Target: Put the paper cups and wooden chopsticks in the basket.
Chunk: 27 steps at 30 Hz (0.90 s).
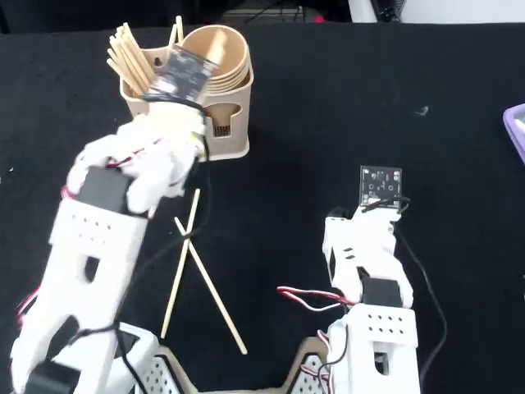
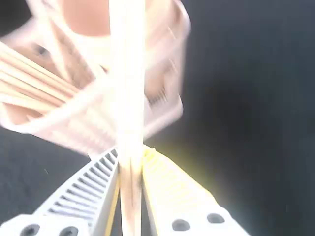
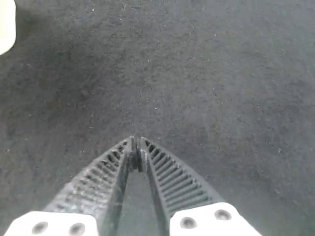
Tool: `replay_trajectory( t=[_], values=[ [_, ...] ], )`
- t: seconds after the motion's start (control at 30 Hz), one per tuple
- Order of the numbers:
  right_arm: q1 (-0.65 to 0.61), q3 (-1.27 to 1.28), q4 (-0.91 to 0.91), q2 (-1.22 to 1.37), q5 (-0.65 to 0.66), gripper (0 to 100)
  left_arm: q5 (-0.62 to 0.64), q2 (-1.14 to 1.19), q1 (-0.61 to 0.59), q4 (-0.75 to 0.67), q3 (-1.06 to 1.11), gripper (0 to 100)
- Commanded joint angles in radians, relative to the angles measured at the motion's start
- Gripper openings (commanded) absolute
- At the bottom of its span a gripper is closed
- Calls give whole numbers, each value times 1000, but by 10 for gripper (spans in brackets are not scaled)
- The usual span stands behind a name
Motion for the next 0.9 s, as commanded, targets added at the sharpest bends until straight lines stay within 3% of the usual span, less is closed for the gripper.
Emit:
replay_trajectory(
  t=[0.0, 0.2, 0.47, 0.7, 0.87],
  values=[
    [14, -42, -23, -12, -5, 11, 78, -61, -39, -110, -61, 30],
    [14, -31, -25, -19, 0, 11, 186, -69, -117, -272, -62, 30],
    [12, -31, -26, -19, 2, 11, 390, -61, -225, -621, -62, 30],
    [-14, -30, -26, -19, 2, 11, 404, -43, -217, -798, -51, 30],
    [-14, -28, -26, -19, 2, 11, 404, 94, -223, -858, -54, 30]
  ],
)
